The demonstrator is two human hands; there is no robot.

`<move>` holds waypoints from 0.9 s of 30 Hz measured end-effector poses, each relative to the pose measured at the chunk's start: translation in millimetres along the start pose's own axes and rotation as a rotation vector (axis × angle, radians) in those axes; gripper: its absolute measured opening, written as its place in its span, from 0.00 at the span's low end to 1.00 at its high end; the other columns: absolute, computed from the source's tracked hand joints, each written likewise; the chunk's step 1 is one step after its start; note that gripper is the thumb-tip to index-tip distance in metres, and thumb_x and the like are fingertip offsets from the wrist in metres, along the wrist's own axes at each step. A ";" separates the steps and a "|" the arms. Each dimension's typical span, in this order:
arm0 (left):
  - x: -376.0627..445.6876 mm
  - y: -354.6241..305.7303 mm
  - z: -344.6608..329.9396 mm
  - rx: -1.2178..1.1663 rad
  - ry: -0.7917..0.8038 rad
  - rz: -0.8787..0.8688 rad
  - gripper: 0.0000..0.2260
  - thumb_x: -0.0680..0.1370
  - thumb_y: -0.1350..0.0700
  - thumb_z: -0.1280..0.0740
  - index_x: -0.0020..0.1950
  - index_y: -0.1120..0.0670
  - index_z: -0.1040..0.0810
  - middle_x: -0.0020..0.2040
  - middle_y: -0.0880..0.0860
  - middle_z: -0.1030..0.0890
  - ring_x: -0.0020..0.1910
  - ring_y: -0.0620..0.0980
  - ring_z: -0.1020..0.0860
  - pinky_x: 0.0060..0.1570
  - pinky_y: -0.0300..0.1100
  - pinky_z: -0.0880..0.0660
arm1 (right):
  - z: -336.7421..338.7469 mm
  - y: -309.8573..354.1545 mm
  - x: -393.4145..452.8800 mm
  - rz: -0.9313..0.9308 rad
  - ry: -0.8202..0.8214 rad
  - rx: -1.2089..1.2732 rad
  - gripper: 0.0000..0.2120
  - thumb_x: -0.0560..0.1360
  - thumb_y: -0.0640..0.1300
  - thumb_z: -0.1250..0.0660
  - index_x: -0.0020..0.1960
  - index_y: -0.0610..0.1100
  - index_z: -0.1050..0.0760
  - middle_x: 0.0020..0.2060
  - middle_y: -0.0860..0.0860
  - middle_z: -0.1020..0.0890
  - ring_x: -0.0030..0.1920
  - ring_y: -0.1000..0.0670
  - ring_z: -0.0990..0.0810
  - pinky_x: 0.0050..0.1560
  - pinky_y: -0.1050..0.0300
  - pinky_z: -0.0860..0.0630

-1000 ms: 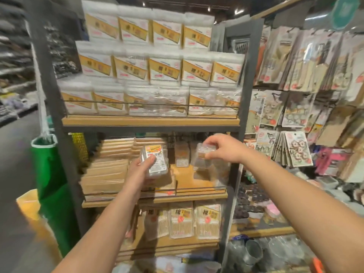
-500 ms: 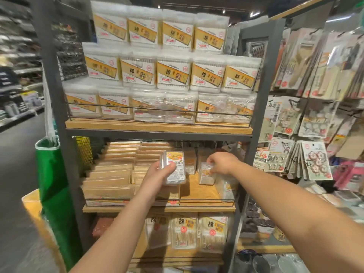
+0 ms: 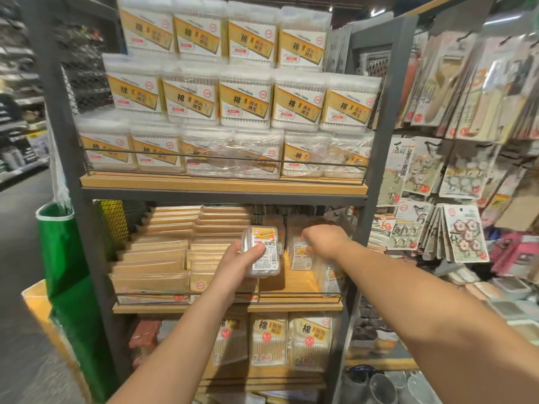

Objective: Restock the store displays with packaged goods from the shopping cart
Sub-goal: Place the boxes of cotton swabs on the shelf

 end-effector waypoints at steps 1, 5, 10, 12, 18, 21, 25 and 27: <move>-0.2 0.0 -1.0 0.004 0.003 0.004 0.19 0.76 0.47 0.29 0.65 0.50 0.27 0.54 0.51 0.15 0.50 0.52 0.16 0.54 0.52 0.20 | 0.5 0.1 0.0 -0.011 -0.005 -0.005 0.14 0.77 0.50 0.32 0.62 0.49 0.24 0.55 0.50 0.18 0.57 0.47 0.20 0.57 0.48 0.23; -2.5 1.2 -2.4 0.016 0.015 0.014 0.18 0.76 0.48 0.29 0.63 0.50 0.25 0.54 0.51 0.15 0.52 0.51 0.17 0.58 0.53 0.22 | 14.8 -2.3 -5.2 -0.100 -0.044 0.116 0.12 0.80 0.50 0.39 0.54 0.44 0.22 0.44 0.49 0.20 0.50 0.45 0.19 0.50 0.51 0.22; -4.5 0.4 -9.1 0.021 0.038 0.008 0.32 0.64 0.38 0.23 0.63 0.48 0.26 0.56 0.50 0.16 0.55 0.52 0.17 0.61 0.56 0.24 | 39.7 11.4 -27.5 -0.006 0.015 0.855 0.14 0.80 0.53 0.36 0.59 0.46 0.20 0.51 0.53 0.18 0.51 0.53 0.21 0.49 0.58 0.27; -3.4 1.8 -17.0 0.024 0.070 0.015 0.29 0.68 0.41 0.23 0.65 0.50 0.27 0.55 0.51 0.16 0.53 0.51 0.17 0.54 0.49 0.21 | 41.0 22.7 -34.6 0.118 0.128 0.923 0.11 0.79 0.53 0.35 0.58 0.51 0.21 0.54 0.55 0.17 0.52 0.54 0.19 0.50 0.57 0.24; 1.0 3.0 -33.0 0.023 0.081 0.026 0.18 0.79 0.46 0.33 0.64 0.53 0.27 0.54 0.54 0.16 0.47 0.51 0.16 0.36 0.39 0.21 | 44.2 28.5 -38.9 0.157 0.167 0.900 0.13 0.77 0.47 0.29 0.60 0.48 0.23 0.52 0.51 0.18 0.49 0.51 0.20 0.48 0.58 0.23; 2.1 1.2 -29.4 0.001 0.032 0.025 0.14 0.83 0.45 0.40 0.62 0.52 0.25 0.52 0.54 0.15 0.49 0.55 0.16 0.45 0.49 0.18 | 44.1 17.7 -39.4 0.121 0.176 0.967 0.10 0.77 0.45 0.29 0.58 0.47 0.22 0.50 0.51 0.17 0.49 0.52 0.18 0.52 0.56 0.21; 6.7 -0.3 -8.6 0.022 -0.066 0.002 0.12 0.83 0.49 0.39 0.62 0.54 0.25 0.53 0.55 0.16 0.50 0.55 0.17 0.49 0.51 0.20 | 48.6 -6.2 -36.8 -0.008 0.115 1.037 0.15 0.74 0.42 0.27 0.58 0.43 0.24 0.47 0.50 0.18 0.48 0.51 0.19 0.53 0.53 0.21; 7.8 -1.0 2.2 0.006 -0.102 0.000 0.12 0.82 0.49 0.38 0.63 0.54 0.25 0.53 0.56 0.16 0.51 0.55 0.17 0.48 0.51 0.20 | 49.2 -12.9 -35.2 -0.043 0.070 0.901 0.15 0.72 0.43 0.24 0.55 0.44 0.25 0.45 0.52 0.20 0.46 0.52 0.21 0.45 0.59 0.22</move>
Point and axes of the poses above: each hand's wrist, its own x-axis towards the middle knuckle, its own z-axis out of the back of the hand, y = z × x, the point moved 6 cm from there along x, towards the middle knuckle
